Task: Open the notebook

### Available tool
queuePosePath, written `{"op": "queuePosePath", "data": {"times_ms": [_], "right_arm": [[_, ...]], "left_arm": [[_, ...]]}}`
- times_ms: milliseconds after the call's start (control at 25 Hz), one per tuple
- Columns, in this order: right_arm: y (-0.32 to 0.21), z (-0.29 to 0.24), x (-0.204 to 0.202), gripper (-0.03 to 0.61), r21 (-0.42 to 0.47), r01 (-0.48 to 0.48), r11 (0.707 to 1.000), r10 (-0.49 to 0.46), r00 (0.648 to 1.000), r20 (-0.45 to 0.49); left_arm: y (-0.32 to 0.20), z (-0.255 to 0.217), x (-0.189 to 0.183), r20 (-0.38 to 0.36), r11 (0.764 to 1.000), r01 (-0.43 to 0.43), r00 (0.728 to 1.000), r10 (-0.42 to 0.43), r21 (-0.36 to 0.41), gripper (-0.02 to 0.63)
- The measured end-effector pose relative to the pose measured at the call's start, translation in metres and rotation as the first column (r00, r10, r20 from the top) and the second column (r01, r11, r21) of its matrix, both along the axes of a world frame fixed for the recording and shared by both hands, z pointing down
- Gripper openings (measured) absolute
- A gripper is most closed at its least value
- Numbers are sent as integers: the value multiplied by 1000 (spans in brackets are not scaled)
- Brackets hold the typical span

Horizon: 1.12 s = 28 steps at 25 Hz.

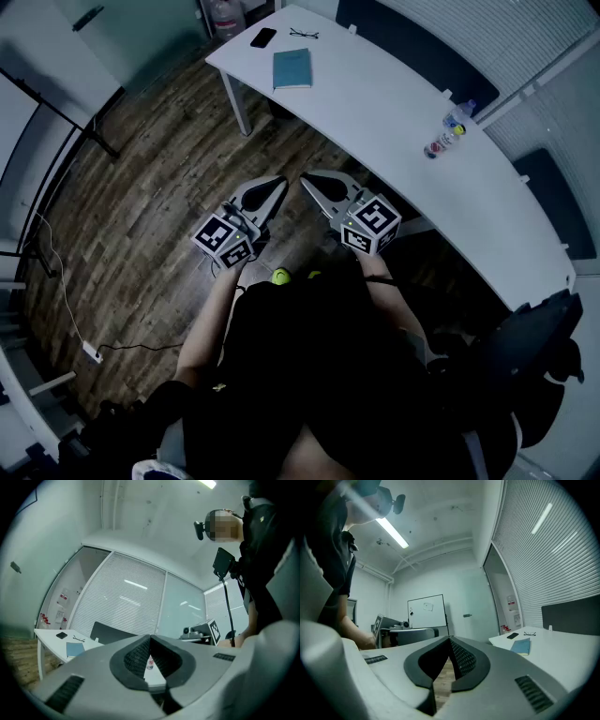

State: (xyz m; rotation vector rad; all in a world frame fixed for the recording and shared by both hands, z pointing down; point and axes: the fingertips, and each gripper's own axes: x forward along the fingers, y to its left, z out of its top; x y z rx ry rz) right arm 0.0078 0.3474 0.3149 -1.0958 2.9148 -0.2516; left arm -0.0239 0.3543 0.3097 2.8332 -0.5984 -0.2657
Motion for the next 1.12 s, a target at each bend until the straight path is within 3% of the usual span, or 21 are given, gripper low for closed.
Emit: {"op": "queuePosePath", "data": {"times_ms": [320, 1120], "right_arm": [[0, -7, -2, 0, -6, 19, 1000, -19, 998, 64], [-3, 13, -22, 0, -39, -11, 999, 11, 1000, 6]], "left_arm": [[-2, -2, -3, -8, 1000, 0, 1000, 0, 2, 18], [-7, 5, -23, -33, 1000, -28, 999, 27, -15, 18]]}}
